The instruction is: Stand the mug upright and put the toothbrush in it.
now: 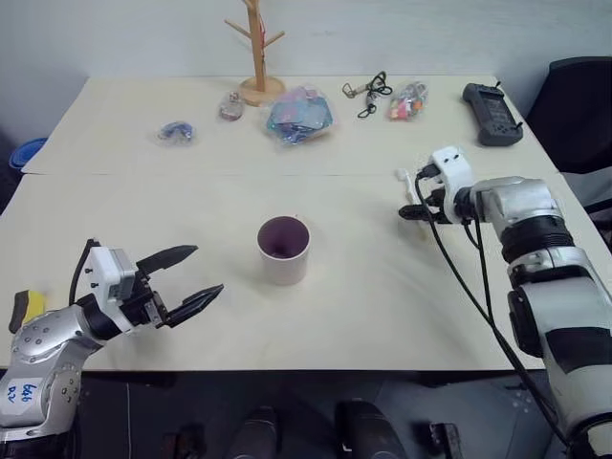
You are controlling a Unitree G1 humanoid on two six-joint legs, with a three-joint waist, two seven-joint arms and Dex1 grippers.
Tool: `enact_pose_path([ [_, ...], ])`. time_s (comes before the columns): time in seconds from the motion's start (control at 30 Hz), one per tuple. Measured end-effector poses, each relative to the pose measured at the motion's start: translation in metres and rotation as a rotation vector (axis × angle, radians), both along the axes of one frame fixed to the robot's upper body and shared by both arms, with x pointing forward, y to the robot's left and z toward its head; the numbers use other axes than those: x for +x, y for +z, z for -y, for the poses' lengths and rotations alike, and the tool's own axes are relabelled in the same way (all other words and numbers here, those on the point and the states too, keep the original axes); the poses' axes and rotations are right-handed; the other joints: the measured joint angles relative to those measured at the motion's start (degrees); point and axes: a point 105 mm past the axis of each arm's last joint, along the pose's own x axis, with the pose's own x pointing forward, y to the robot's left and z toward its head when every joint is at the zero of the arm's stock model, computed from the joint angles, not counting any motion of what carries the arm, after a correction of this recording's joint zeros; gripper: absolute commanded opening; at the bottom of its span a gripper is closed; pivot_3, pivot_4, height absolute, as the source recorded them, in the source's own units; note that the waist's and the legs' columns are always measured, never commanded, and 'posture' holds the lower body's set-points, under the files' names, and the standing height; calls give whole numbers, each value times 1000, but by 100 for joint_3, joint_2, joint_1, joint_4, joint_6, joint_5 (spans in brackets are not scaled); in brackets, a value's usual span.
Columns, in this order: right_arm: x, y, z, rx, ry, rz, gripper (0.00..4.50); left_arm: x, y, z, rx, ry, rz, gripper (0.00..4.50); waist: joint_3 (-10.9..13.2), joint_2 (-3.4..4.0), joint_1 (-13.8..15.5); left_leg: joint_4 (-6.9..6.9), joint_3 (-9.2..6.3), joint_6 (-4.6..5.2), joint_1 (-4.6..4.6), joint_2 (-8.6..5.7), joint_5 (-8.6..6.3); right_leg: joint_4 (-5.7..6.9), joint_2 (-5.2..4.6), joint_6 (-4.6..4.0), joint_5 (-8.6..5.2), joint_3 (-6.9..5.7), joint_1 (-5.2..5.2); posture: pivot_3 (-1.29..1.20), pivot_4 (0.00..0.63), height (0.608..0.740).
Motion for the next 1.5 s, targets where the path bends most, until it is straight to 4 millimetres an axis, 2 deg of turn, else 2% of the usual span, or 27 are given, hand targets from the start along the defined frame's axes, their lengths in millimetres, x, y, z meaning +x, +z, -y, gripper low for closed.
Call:
enact_pose_path([
  [0.13, 0, 0, 3, -3, 17, -13, 1191, -2, 2, 3, 7, -10, 10, 4500, 0, 0, -17, -4, 2, -1, 1, 6, 0, 0, 4, 0, 0, -1, -3, 0, 150, 740],
  [0.23, -2, 0, 1, 57, 38, -17, 182, -3, 2, 3, 7, -9, 10, 4500, 0, 1, -24, -4, 3, -1, 1, 7, 0, 2, 5, 0, 0, 0, -3, 0, 150, 740],
  [0.3, -3, 5, -7, 148, 94, 5, 157, -3, 1, 3, 4, -8, 10, 4500, 1, 1, -24, -3, 4, -1, 1, 7, 0, 2, 6, 0, 0, 0, -3, 0, 150, 740],
  [0.4, -7, 25, -27, 335, 259, 115, 157, -3, 1, 3, -5, -6, 13, 4500, 1, 1, -19, -1, 4, -1, 1, 8, 0, 4, 7, 0, 0, -1, -2, 0, 150, 740],
  [0.47, -17, 54, -57, 544, 460, 271, 157, -3, 1, 3, -10, -1, 14, 4500, 2, 3, -39, -2, 8, -2, 2, 11, 0, 13, 11, 2, 1, -4, -2, 0, 150, 740],
  [0.57, -50, 105, -114, 855, 728, 548, 157, 1, 1, -3, -26, 23, 8, 4500, 1, 5, -97, -1, 3, -13, 6, 29, -5, 43, 18, 2, 1, -10, -5, 0, 150, 740],
  [0.6, -65, 114, -133, 910, 798, 614, 157, 2, -1, -5, -32, 32, 0, 4500, 1, 6, -106, -3, -4, -16, 7, 31, -4, 46, 18, 1, 1, -17, -7, 0, 150, 740],
  [0.67, -90, 115, -162, 974, 883, 683, 157, 2, -6, -9, -44, 46, -20, 4500, 1, 6, -107, -1, -8, -19, 7, 29, -5, 49, 15, 1, 1, -23, -7, 0, 150, 740],
  [0.73, -104, 102, -180, 1008, 901, 693, 157, 3, -10, -11, -54, 57, -38, 4500, 1, 6, -72, 6, -9, -18, 2, 16, -5, 49, 7, 1, 1, -20, -7, 0, 150, 740],
  [0.87, -114, 70, -204, 979, 871, 698, 157, 1, -13, -12, -55, 65, -50, 4500, 1, 5, -1, 19, -8, -14, 3, 5, -3, 49, 2, 1, 1, -12, -5, 0, 150, 740],
  [0.93, -116, 60, -209, 955, 866, 712, 157, 2, -13, -13, -55, 70, -49, 4500, 1, 5, -8, 19, -8, -14, 7, 6, -3, 48, 4, 1, 1, -11, -6, 0, 150, 740],
  [1.0, -115, 46, -212, 945, 860, 704, 877, 2, -13, -13, -60, 78, -48, 4500, 1, 5, -23, 14, -6, -14, 12, 8, -3, 54, 6, 1, 1, -10, -6, 0, 150, 740],
  [1.1, -106, 25, -215, 901, 833, 704, 1635, 2, -14, -13, -67, 88, -47, 4500, 0, 3, -40, 12, -4, -14, 16, 9, -3, 57, 7, 1, 1, -9, -5, 0, 150, 740],
  [1.13, -104, 19, -215, 882, 828, 710, 2030, 1, -14, -12, -69, 89, -46, 4500, 0, 3, -47, 10, -4, -14, 14, 10, -3, 58, 8, 1, 0, -9, -9, 0, 150, 740],
  [1.3, -110, 22, -208, 810, 921, 749, 3692, -2, -12, -9, -61, 80, -38, 4500, 0, 4, -55, 7, -3, -15, 10, 13, -3, 56, 7, 1, 0, -9, -13, 0, 150, 740],
  [1.37, -116, 27, -190, 742, 966, 764, 4340, -3, -14, -10, -60, 85, -44, 4500, 0, 4, -15, 10, -4, -15, 8, 12, -3, 53, 5, 0, 0, -10, -11, 0, 150, 740],
  [1.5, -126, 29, -148, 642, 978, 708, 4427, -5, -14, -16, -28, 100, -47, 4500, 0, 3, 23, 12, -7, -14, 5, 9, -4, 29, 2, 0, 0, -11, -7, 0, 150, 740],
])
